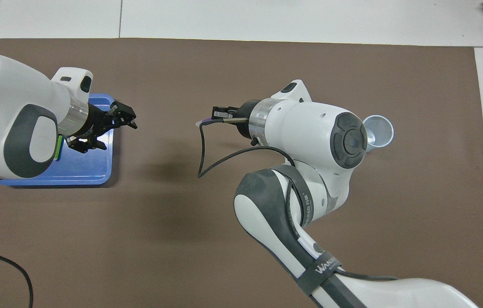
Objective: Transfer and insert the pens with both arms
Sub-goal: 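Carry the purple pen toward the cup while the left gripper returns to tray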
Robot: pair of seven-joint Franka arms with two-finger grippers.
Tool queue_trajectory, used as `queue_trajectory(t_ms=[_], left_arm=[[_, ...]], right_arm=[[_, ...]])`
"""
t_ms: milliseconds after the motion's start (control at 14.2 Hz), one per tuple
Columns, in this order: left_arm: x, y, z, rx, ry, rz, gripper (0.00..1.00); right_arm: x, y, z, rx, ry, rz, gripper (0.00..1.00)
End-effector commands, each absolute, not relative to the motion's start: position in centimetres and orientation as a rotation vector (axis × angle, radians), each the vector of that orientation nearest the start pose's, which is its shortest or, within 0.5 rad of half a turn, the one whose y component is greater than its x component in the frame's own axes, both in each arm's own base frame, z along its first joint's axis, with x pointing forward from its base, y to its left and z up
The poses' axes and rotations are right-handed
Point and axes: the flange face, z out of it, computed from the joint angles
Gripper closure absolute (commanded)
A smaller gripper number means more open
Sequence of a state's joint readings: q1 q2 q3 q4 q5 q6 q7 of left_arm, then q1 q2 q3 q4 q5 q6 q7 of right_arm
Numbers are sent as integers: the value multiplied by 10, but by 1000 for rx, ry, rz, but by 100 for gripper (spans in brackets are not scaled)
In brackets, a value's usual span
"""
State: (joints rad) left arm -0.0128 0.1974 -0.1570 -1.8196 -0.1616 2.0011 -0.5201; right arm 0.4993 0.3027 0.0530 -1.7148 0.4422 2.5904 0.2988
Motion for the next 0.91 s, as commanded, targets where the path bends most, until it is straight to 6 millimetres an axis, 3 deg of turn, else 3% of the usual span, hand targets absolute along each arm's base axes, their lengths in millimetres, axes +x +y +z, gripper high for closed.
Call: queue_trajectory(t_ms=[0, 70, 422, 703, 844], left_arm=[[605, -75, 433, -3215, -346, -1, 0], [609, -60, 433, -3214, -284, -37, 0], [622, -22, 433, -3137, 27, -185, 0], [638, 20, 400, -3115, 166, -183, 1], [654, 26, 386, -3056, 283, -145, 2]], right_arm=[[597, 338, 474, -2575, 19, -490, 100], [598, 336, 473, -2581, 8, -484, 100], [603, 316, 478, -2609, -50, -456, 100], [606, 297, 486, -2627, -109, -436, 100], [606, 290, 488, -2636, -156, -426, 100]])
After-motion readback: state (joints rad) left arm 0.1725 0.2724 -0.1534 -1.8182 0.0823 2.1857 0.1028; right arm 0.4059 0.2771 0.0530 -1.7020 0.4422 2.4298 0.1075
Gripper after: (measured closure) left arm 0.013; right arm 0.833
